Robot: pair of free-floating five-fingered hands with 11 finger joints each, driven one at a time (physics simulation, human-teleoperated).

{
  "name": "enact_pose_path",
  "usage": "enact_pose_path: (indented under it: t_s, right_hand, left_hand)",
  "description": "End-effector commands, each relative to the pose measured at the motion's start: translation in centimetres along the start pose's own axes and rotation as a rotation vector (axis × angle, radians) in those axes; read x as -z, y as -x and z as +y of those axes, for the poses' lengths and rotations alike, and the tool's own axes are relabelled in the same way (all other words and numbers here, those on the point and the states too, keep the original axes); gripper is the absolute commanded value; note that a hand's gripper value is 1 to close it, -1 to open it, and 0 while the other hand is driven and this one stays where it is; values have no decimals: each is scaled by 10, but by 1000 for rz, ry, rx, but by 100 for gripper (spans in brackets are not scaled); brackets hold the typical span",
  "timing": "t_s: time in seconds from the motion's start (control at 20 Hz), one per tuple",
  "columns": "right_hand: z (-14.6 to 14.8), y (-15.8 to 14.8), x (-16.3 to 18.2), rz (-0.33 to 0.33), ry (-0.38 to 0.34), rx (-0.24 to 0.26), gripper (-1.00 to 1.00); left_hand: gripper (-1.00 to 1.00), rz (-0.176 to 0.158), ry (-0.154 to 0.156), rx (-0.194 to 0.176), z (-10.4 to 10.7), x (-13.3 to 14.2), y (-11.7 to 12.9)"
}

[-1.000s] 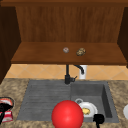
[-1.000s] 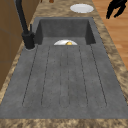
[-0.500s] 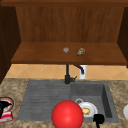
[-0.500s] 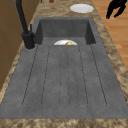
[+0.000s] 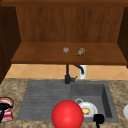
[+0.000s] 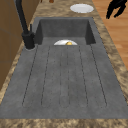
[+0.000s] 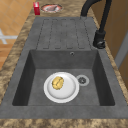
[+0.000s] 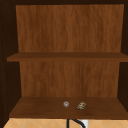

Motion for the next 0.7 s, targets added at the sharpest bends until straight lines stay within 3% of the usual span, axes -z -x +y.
enact_pose_path:
  t_s: [0.0,0.3,0.65]
  right_hand:
    - [0,0,0,0,0,0,0]
    - [0,0,0,0,0,0,0]
    - [0,0,0,0,0,0,0]
  left_hand:
    - [-100,-37,-27,-99,-9,-11,8]
    - [-100,-26,-46,-204,1,-23,35]
    - [-100,-11,-57,-278,16,-30,53]
